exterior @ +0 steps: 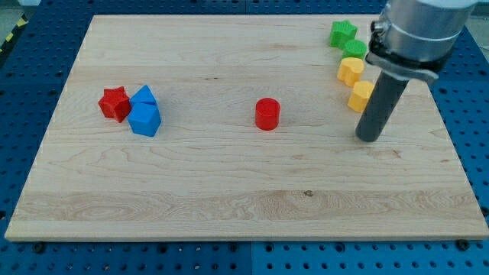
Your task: Move the red circle into the blue blocks
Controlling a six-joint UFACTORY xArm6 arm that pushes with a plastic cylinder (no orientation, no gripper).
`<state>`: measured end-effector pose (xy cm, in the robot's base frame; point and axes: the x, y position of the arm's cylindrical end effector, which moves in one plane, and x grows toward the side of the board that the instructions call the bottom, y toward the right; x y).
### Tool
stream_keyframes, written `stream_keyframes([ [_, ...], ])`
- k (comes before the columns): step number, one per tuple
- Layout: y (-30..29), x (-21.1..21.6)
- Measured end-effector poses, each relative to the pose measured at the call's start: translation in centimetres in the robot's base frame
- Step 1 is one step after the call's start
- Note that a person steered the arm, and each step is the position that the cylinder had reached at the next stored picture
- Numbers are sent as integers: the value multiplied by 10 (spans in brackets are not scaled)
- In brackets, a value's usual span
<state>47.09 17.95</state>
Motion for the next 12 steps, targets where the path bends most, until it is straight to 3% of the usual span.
stream_keyframes([
  [2, -46, -35],
  [7, -140, -36],
  [9, -142, -4],
  [12, -178, -24],
])
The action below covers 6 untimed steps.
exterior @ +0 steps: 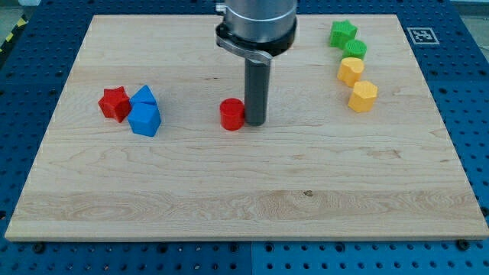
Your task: Move the red circle into the blue blocks
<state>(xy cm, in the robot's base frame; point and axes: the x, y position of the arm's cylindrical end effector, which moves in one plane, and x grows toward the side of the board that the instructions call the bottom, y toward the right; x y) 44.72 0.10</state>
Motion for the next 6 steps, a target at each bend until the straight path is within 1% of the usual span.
stream_keyframes([
  [4, -95, -16],
  [5, -113, -16],
  [6, -116, -16],
])
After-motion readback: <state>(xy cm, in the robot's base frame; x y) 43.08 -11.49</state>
